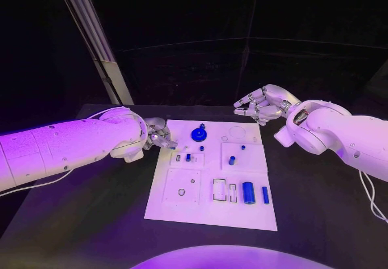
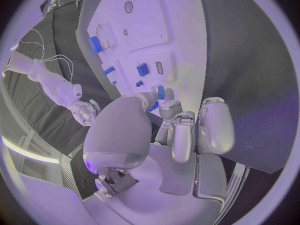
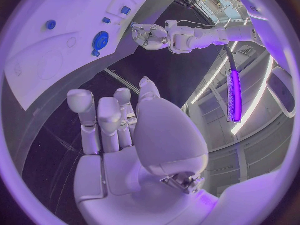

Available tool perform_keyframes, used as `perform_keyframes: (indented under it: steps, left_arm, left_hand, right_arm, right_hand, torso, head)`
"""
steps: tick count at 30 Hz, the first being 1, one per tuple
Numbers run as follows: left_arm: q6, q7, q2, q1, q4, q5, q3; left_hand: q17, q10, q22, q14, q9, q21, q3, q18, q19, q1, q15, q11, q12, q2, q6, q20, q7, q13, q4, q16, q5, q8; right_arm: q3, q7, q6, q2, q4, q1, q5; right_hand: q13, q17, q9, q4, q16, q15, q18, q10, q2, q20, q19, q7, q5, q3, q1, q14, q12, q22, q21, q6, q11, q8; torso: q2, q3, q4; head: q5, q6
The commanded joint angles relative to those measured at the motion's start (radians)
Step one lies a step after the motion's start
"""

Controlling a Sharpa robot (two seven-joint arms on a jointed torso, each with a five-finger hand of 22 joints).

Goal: Assemble the parts on the task board

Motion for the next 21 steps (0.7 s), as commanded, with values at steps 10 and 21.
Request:
perform_keyframes:
  steps: [10, 21]
  left_arm:
    - [-0.046, -0.003, -0.006, -0.016, 0.047, -0.063, -0.008]
    - [0.005, -0.01, 0.006, -0.018, 0.045, -0.063, -0.017]
  left_hand:
    - [0.263, 0.004, -0.003, 0.106, 0.0, 0.003, 0.13, -0.015, 0.009, -0.009, -0.003, -0.001, 0.002, -0.011, 0.003, -0.003, -0.005, -0.006, -0.119, 0.003, 0.0, 0.007]
    - [0.263, 0.01, -0.004, 0.106, -0.001, 0.0, 0.136, -0.015, 0.009, -0.027, -0.005, -0.003, 0.001, -0.019, 0.011, -0.005, -0.008, -0.006, -0.113, 0.003, 0.0, 0.01]
  right_arm:
    - [0.0, 0.022, -0.017, 0.003, 0.0, 0.001, -0.001]
    - [0.0, 0.023, -0.016, 0.005, -0.001, 0.001, -0.001]
  right_hand:
    - [-0.002, -0.001, 0.001, -0.001, -0.005, 0.002, 0.016, -0.009, 0.009, 0.0, -0.001, 0.0, 0.006, -0.007, 0.001, 0.007, 0.002, -0.002, -0.004, -0.008, -0.001, 0.004]
    - [-0.002, -0.001, 0.001, -0.001, -0.005, 0.002, 0.016, -0.009, 0.009, 0.0, -0.001, 0.0, 0.006, -0.007, 0.001, 0.007, 0.002, -0.002, -0.004, -0.008, -0.001, 0.004]
  torso:
    - [0.002, 0.0011, -0.0027]
    - [0.002, 0.0006, -0.0018]
  head:
    - [0.006, 0.0]
    - [0.005, -0.007]
